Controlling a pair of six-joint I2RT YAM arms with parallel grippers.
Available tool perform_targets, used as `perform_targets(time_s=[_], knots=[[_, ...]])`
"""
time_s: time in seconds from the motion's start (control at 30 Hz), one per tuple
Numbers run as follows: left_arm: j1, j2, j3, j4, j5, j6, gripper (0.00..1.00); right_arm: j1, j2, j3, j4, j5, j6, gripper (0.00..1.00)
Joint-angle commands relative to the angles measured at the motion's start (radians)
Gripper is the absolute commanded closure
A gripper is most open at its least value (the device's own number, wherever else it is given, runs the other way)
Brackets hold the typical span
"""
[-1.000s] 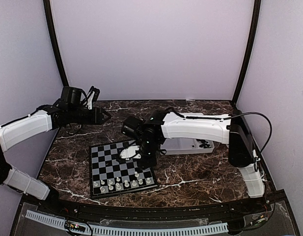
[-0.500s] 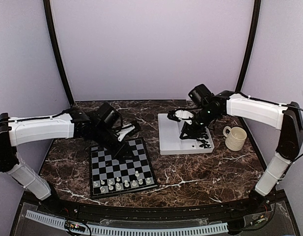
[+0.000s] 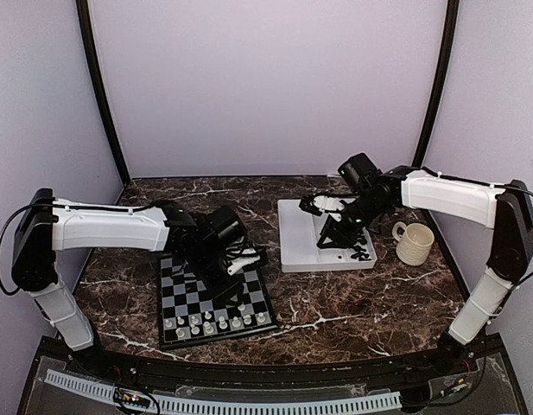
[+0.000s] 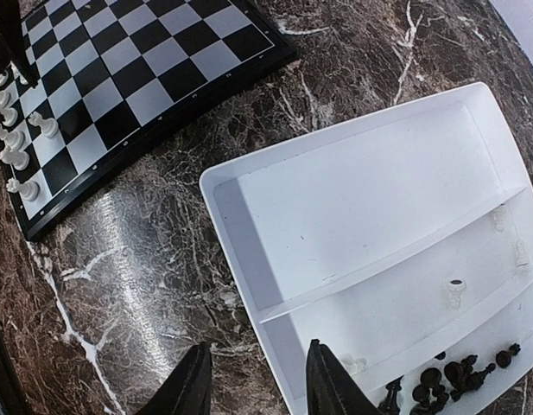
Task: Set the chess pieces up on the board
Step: Pick up the rook from the chessboard, then place the rook at a1.
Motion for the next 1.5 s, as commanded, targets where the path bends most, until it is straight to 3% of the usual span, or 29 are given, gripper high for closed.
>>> perform_targets(time_s=[0.0,0.3,0.5,0.87,1.23,1.47], knots=[[-0.009,0.019,0.048,-0.006,-0.038,-0.016,0.63,0.002,-0.021,0.011,0.027,-0.025,0.012,0.61],[-0.014,0.08,0.075,0.015,0.022,-0.016,0.69,0.002,-0.022,0.0,0.035,-0.02,0.014,0.6],[-0.014,0.108,0.088,-0.008,-0.009,-0.015,0.74,0.002,-0.009,-0.001,0.033,-0.03,0.012,0.61],[-0.014,0.11,0.092,-0.026,-0.029,-0.027,0.94,0.002,0.007,0.015,0.025,-0.034,0.014,0.61],[-0.014,-0.044,0.056,-0.115,-0.131,-0.102,0.96,0.002,0.009,0.021,0.021,-0.036,0.014,0.61],[-0.014,-0.189,-0.057,-0.218,-0.193,-0.274,0.96,0.004,0.007,0.023,0.016,-0.045,0.014,0.61]])
